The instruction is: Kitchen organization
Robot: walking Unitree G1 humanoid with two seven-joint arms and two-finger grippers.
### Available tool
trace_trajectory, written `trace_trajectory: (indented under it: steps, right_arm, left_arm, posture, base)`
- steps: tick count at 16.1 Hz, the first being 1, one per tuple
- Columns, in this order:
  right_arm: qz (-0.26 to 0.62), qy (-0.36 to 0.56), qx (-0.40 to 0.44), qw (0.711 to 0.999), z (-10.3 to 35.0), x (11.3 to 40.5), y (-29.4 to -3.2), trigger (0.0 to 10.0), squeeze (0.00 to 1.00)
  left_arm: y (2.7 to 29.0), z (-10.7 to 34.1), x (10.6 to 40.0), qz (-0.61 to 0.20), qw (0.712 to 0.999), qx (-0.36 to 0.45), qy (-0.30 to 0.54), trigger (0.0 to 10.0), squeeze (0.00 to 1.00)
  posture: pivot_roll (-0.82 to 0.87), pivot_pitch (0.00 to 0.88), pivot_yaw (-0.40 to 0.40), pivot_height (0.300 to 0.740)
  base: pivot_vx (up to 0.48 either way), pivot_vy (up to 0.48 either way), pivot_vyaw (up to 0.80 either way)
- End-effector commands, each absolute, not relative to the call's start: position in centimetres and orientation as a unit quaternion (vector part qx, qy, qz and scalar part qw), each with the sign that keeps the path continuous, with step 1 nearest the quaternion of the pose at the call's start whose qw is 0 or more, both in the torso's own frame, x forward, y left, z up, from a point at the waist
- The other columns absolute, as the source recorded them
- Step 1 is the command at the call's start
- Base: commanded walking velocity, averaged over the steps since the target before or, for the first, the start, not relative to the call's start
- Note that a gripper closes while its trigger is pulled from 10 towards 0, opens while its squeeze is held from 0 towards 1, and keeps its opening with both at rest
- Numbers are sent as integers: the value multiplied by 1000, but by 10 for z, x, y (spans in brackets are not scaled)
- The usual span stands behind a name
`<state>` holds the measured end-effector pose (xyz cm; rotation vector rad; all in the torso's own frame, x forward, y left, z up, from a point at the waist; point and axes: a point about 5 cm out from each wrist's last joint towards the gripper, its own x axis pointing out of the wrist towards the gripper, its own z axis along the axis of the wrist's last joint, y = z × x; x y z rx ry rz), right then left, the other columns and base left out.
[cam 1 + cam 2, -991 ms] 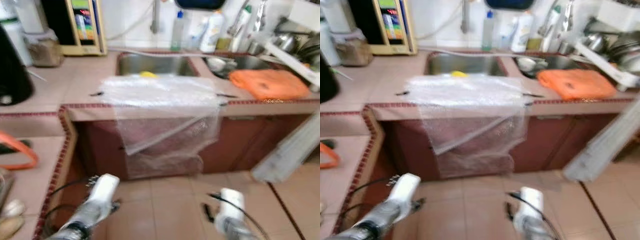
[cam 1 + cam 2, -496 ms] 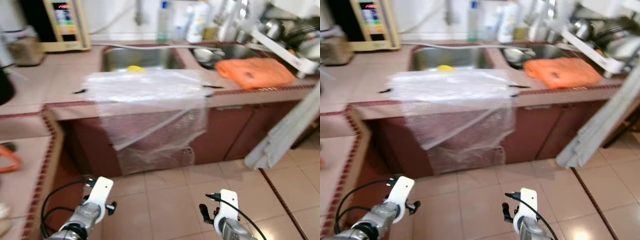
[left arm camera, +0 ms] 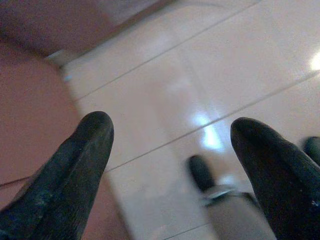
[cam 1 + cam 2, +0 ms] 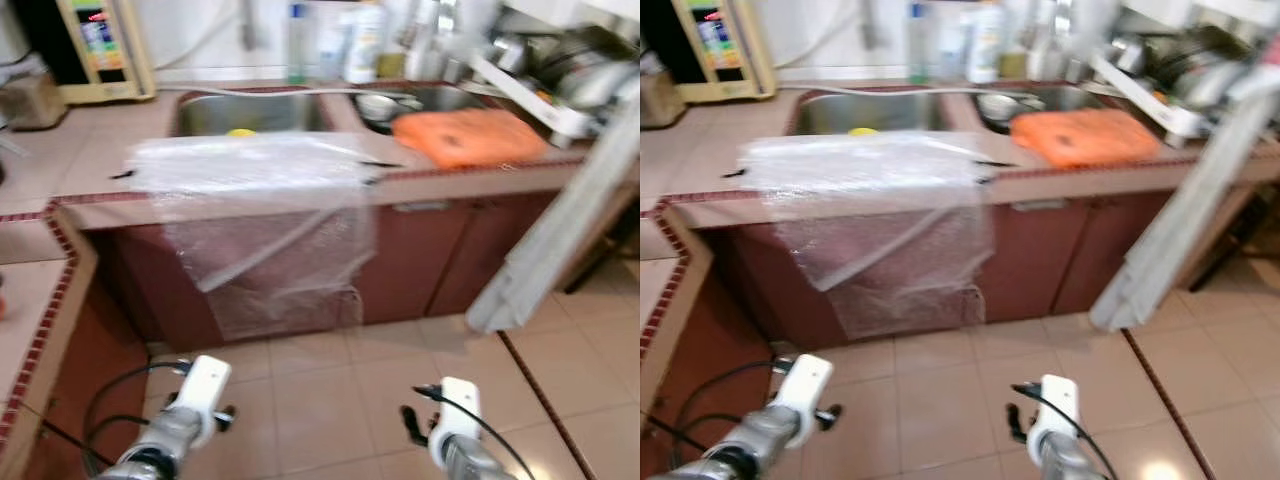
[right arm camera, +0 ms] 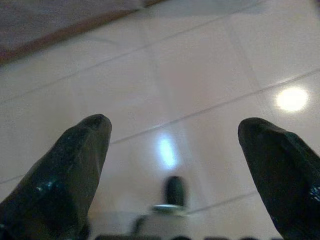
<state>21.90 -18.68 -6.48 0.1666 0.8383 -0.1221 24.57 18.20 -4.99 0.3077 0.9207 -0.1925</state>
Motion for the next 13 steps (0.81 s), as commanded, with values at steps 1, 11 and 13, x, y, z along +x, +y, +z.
trace_trajectory:
  steps: [1, 11, 13]
  right_arm:
    - [-58, 402, 81, 910, -63, 221, -186, 10000, 0]
    - [-61, 400, 82, 911, -63, 222, -186, 10000, 0]
    - [-61, 401, 80, 911, -63, 222, -186, 10000, 0]
  left_arm:
    - [187, -50, 245, -88, 878, 157, 443, 10000, 0]
    - [188, -49, 246, -82, 883, 156, 436, 10000, 0]
    - [187, -47, 249, -80, 887, 143, 431, 10000, 0]
  posture:
    - [-26, 0, -17, 740]
    - [-26, 0, -18, 740]
    - [-28, 0, -19, 740]
  base:
    - [0, -412, 0]
    - [0, -201, 0]
    - [0, 0, 0]
